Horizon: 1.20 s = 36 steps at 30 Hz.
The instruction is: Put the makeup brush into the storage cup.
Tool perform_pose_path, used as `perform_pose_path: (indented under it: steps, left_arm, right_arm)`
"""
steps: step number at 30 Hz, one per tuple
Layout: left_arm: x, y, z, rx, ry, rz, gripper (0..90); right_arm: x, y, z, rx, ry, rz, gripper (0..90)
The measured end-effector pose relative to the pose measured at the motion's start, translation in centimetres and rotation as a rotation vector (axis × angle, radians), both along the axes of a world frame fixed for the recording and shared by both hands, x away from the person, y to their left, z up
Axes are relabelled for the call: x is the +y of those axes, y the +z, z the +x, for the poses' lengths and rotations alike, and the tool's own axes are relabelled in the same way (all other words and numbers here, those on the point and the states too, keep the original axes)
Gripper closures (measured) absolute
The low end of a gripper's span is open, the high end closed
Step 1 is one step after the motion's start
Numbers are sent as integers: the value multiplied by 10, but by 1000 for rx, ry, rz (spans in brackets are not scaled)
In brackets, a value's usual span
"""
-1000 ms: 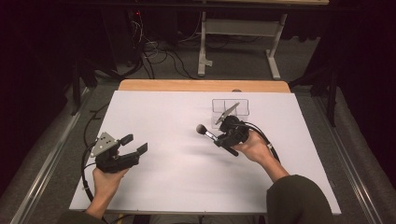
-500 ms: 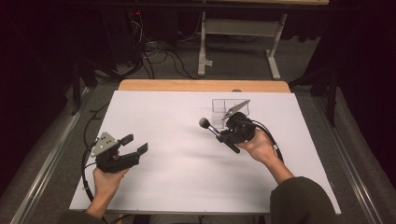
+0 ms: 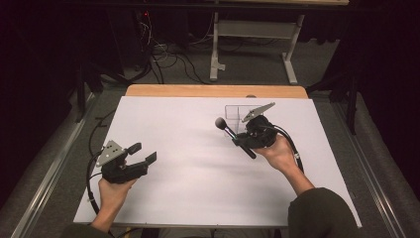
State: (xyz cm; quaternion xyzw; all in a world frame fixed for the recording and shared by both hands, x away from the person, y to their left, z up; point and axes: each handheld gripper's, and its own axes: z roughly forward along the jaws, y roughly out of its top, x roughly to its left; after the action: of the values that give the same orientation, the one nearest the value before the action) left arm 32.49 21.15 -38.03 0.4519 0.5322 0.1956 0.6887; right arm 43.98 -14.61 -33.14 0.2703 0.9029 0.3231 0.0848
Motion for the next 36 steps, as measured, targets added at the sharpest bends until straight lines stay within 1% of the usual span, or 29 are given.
perform_pose_path:
  steps: [17,23,24,30,32,36]
  left_arm:
    - [0,0,0,-2,1,-1,306]
    - [0,0,0,-2,1,0,306]
    - [0,0,0,-3,1,0,306]
    - [0,0,0,-3,1,-1,306]
    - [1,0,0,-3,2,0,306]
    - [0,0,0,-3,2,-1,306]
  right_arm:
    - [-10,6,4,-19,-50,60,755]
    - [-13,9,6,-23,-80,83,756]
    - [-15,9,8,-31,-86,94,755]
    - [-18,12,11,-40,-110,116,755]
    - [-20,13,13,-58,-128,124,755]
    - [-22,13,16,-61,-158,131,755]
